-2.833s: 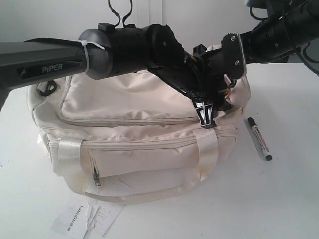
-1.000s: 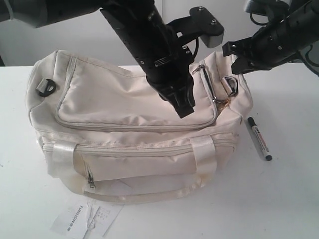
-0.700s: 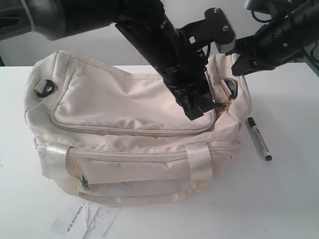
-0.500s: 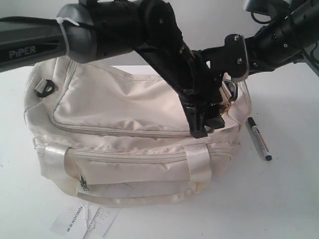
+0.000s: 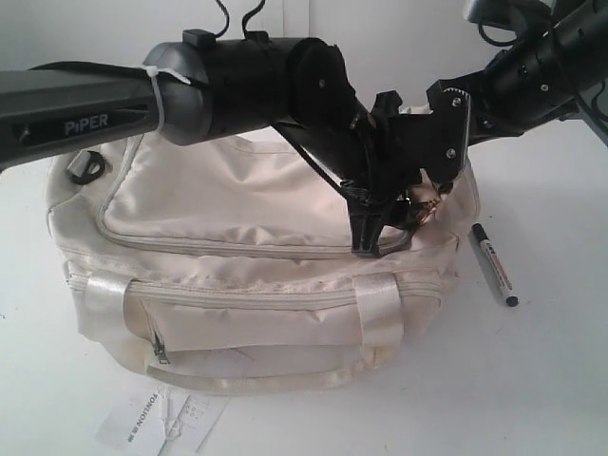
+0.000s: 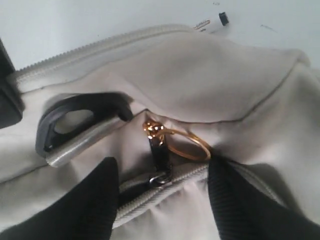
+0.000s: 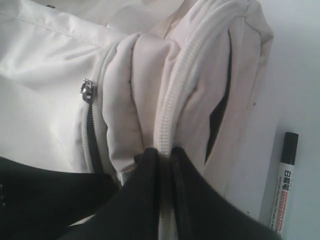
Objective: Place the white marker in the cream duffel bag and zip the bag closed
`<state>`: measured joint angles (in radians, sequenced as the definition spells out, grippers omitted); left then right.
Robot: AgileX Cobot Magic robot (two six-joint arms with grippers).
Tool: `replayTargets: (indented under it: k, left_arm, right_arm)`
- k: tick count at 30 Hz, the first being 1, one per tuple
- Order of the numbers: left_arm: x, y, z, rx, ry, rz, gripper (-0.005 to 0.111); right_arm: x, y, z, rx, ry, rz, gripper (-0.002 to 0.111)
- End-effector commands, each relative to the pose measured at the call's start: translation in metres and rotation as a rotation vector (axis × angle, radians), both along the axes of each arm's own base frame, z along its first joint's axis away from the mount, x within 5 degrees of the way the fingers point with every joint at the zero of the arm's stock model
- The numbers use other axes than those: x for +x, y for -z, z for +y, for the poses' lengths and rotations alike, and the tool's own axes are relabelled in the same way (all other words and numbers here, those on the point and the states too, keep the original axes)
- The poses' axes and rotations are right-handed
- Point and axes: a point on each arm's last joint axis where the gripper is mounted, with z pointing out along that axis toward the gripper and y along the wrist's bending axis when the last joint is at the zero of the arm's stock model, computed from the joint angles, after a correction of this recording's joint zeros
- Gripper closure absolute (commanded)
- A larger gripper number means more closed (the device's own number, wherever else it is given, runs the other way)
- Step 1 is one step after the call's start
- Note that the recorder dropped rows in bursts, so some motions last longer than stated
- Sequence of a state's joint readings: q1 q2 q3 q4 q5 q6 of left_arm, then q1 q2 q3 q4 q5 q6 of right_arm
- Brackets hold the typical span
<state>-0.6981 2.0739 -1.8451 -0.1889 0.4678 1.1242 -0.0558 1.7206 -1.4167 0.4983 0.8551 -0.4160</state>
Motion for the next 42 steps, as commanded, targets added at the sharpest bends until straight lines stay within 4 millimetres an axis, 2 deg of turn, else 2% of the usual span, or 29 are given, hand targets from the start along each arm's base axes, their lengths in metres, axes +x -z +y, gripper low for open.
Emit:
replayTargets:
  k: [1, 8, 14, 16, 19, 23, 28, 31, 37, 42]
  left_arm:
    - [0.0, 0.003, -0.007, -0.068, -0.021, 0.032, 0.049]
    - [-0.015, 0.002, -0.022, -0.12, 0.003, 0.09, 0.044]
    - [-0.016, 0.0, -0.026, -0.144, -0.001, 0.071, 0.044]
    - [-0.016, 0.0, -0.026, -0.142, 0.0, 0.074, 0.051]
    - [-0.015, 0.004, -0.026, -0.134, 0.0, 0.078, 0.07]
    - [-0.018, 0.012, -0.025, -0.085, 0.014, 0.125, 0.107]
    - [-0.019, 0.013, -0.015, 0.009, -0.057, 0.162, 0.107]
    - [-0.019, 0.005, -0.007, 0.026, -0.148, 0.179, 0.107]
    - [-0.025, -0.016, -0.001, -0.005, -0.167, 0.165, 0.107]
    - [-0.028, -0.019, 0.001, -0.002, -0.181, 0.194, 0.107]
  right_arm:
    - [-0.002, -0.002, 0.0, -0.002, -0.02, 0.005, 0.108]
    - [-0.002, -0.002, 0.0, -0.002, -0.019, 0.003, 0.108]
    - [-0.002, -0.002, 0.0, -0.002, -0.019, 0.003, 0.108]
    - [-0.002, -0.002, 0.0, -0.002, -0.019, 0.003, 0.108]
    - [-0.002, -0.002, 0.0, -0.002, -0.019, 0.003, 0.108]
    - [-0.002, -0.002, 0.0, -0.011, -0.037, -0.004, 0.108]
    - [-0.002, -0.002, 0.0, -0.011, -0.037, -0.004, 0.108]
    - [-0.002, -0.002, 0.0, -0.011, -0.037, -0.004, 0.108]
    - [-0.001, -0.001, 0.0, -0.011, -0.037, -0.003, 0.108]
    - [-0.001, -0.001, 0.0, -0.011, -0.037, -0.003, 0.108]
